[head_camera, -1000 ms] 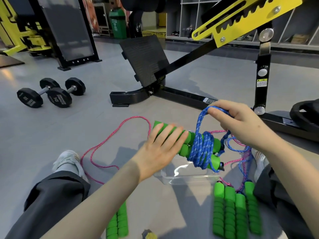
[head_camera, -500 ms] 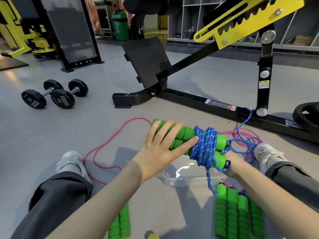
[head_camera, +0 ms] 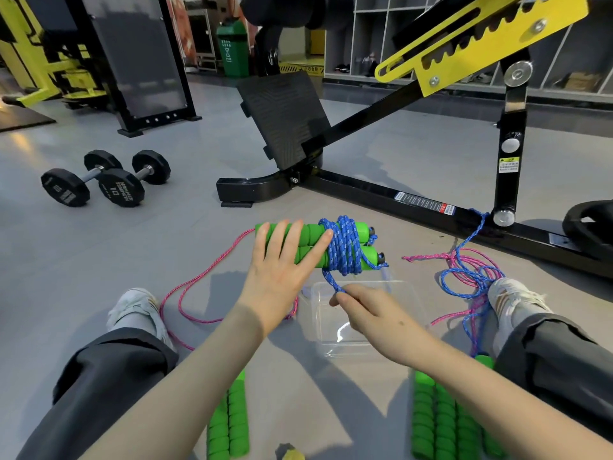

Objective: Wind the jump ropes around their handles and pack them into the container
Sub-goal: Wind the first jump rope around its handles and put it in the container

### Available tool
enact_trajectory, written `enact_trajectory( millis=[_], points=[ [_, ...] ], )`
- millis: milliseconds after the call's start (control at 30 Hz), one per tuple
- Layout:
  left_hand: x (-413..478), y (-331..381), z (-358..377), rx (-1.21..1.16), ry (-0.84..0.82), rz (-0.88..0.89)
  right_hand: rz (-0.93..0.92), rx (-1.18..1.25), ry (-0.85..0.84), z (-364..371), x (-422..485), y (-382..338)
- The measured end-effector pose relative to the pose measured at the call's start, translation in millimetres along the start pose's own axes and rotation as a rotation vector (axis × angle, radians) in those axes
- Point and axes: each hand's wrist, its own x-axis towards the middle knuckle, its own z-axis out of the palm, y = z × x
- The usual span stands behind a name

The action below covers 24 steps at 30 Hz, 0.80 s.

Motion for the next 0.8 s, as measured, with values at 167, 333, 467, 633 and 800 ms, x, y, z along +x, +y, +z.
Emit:
enact_trajectory(
  millis=[167, 333, 467, 633, 800],
  points=[
    [2.5, 4.3, -2.0, -0.017, -0.042, -0.029, -0.110, -0.293, 0.021, -25.3, -5.5, -7.5],
    [0.4, 6.3, -2.0, -0.013, -0.105, -0.034, -0.177, -0.447, 0.022, -46.4, -12.9, -18.3],
    [2.4, 11.3, -1.2, -0.004, -0.085, -0.018, -0.189, -0.394, 0.047, -63.2, -17.3, -29.5],
    [4.8, 18.3, -3.2, -0.013, -0.089, 0.020, -0.294, -0.289, 0.240, -78.9, -13.2, -28.5],
    [6.5, 23.6, -4.9, -0.044, -0.015, 0.101, -0.348, -0.205, 0.346, -79.8, -8.4, -19.1]
  ],
)
